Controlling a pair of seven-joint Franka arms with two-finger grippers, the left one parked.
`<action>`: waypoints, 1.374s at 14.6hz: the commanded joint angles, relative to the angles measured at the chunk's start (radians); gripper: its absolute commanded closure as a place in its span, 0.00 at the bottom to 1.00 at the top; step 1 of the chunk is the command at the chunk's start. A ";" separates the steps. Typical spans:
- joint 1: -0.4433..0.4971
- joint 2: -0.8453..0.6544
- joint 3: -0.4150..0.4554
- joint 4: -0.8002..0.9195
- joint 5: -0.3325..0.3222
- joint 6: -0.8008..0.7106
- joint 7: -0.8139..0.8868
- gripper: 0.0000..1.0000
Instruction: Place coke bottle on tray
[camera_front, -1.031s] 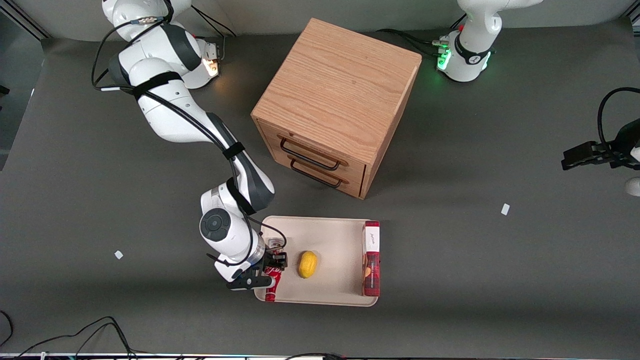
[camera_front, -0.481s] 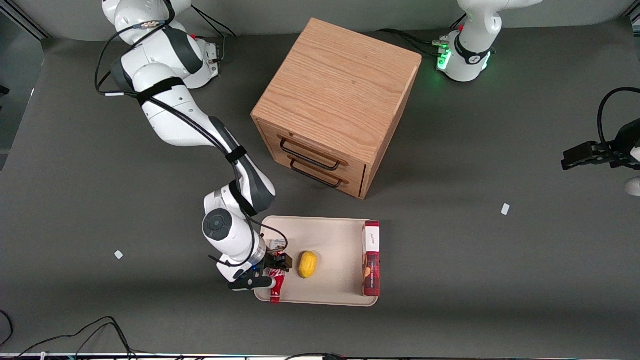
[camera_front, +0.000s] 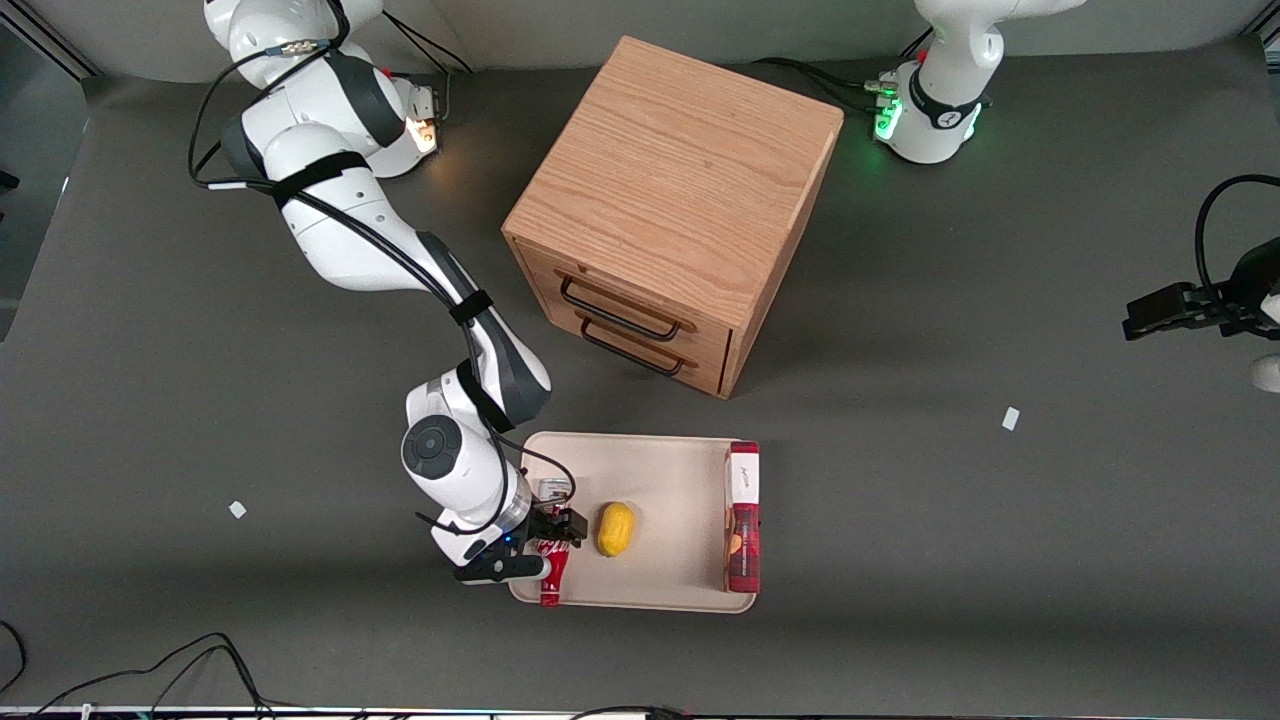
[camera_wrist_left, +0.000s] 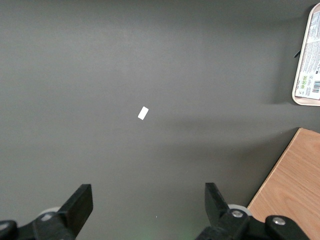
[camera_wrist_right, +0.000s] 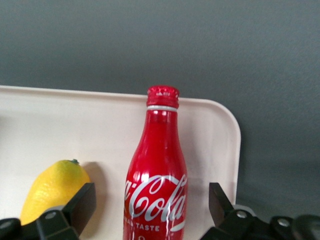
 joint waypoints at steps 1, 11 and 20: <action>-0.035 -0.134 -0.004 -0.160 -0.019 -0.005 0.011 0.00; -0.195 -0.741 -0.002 -0.901 -0.019 -0.004 -0.064 0.00; -0.241 -1.214 -0.056 -1.130 0.000 -0.305 -0.147 0.00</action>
